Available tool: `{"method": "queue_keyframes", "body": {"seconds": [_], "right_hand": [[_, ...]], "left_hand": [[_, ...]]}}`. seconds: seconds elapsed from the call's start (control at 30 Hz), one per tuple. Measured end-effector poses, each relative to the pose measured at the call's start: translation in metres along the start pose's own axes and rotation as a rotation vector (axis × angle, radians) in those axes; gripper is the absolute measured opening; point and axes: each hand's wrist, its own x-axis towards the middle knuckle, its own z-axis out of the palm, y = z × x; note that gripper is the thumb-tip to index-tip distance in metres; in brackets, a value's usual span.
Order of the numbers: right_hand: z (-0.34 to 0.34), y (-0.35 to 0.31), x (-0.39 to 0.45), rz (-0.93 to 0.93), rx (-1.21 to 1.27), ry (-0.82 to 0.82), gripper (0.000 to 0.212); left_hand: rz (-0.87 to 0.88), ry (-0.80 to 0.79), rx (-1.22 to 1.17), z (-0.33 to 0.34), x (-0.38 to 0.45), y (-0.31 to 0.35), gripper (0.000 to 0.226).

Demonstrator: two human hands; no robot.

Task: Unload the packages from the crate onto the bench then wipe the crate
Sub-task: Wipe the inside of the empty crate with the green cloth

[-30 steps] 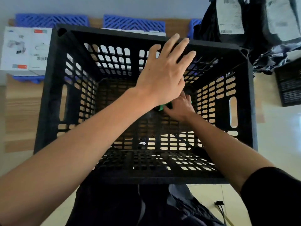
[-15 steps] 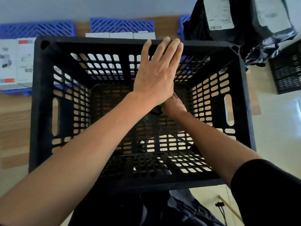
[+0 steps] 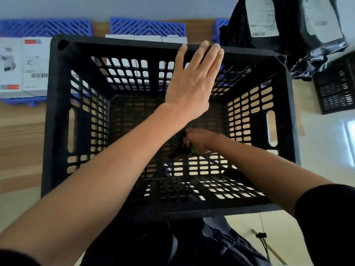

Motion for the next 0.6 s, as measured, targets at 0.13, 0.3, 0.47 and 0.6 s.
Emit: {"method": "queue_keyframes", "body": {"seconds": [0.13, 0.3, 0.47, 0.6], "right_hand": [[0.009, -0.023, -0.01, -0.047, -0.06, -0.111, 0.031], [0.027, -0.042, -0.026, -0.059, 0.002, -0.275, 0.043], [-0.029, 0.011, -0.016, 0.137, 0.262, 0.016, 0.047], [-0.054, 0.069, -0.004, 0.386, 0.216, 0.471, 0.049]], "left_hand": [[-0.015, -0.003, -0.024, 0.001, 0.0, 0.0, 0.094], [-0.007, -0.013, -0.042, -0.001, -0.002, -0.002, 0.097], [0.003, -0.024, -0.029, -0.001, -0.003, -0.002, 0.094], [0.0, -0.022, -0.009, 0.0, -0.004, -0.002, 0.096]]}}
